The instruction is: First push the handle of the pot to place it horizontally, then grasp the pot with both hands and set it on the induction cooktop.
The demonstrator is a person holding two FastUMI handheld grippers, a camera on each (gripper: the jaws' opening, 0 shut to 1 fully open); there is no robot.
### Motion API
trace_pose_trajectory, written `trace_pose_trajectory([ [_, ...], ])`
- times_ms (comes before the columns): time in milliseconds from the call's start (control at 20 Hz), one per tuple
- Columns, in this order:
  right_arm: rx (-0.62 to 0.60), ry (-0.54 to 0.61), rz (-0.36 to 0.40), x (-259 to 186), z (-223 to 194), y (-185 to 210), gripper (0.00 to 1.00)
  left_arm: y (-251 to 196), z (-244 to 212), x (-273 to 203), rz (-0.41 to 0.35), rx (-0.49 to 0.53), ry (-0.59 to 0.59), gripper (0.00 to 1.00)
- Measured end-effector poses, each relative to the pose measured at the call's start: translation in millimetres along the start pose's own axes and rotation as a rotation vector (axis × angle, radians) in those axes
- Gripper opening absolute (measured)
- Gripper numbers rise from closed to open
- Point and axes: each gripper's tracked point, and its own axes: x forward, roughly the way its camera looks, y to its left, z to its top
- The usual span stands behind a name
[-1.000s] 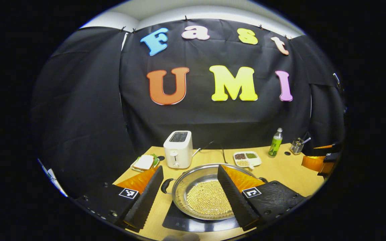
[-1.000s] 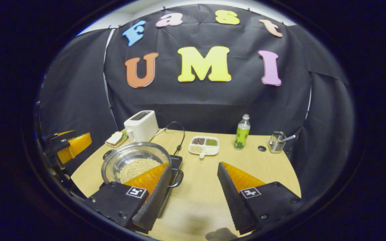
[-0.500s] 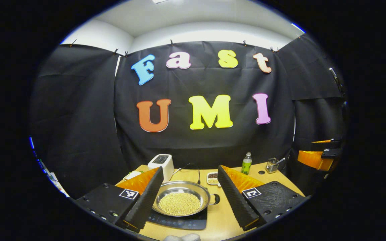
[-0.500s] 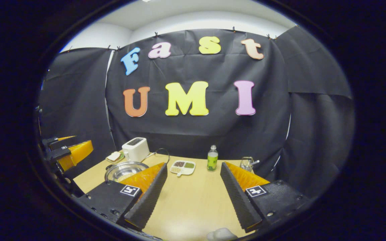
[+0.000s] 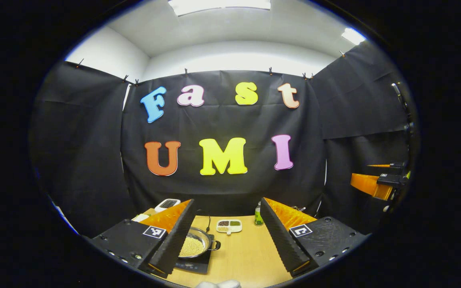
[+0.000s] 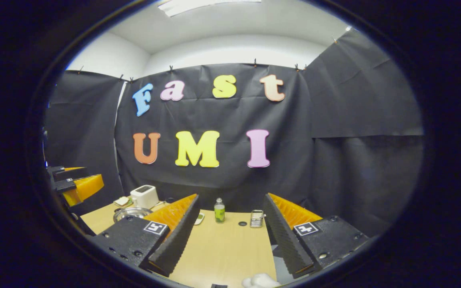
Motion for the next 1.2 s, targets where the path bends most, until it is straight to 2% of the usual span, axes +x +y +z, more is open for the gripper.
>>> trace_pose_trajectory([
  [350, 0.048, 0.01, -0.022, -9.9, -9.1, -17.1, 1.0, -14.9, 6.9, -5.2, -0.011, 0.023, -0.012, 0.96],
  [500, 0.046, 0.018, -0.024, -9.8, -12.6, -20.4, 1.0, -9.5, 6.0, -4.1, 0.008, 0.028, -0.005, 0.96],
  [1200, 0.062, -0.001, -0.015, -20.6, -8.5, -15.5, 1.0, 1.2, 7.4, -11.4, 0.027, 0.024, -0.009, 0.96],
])
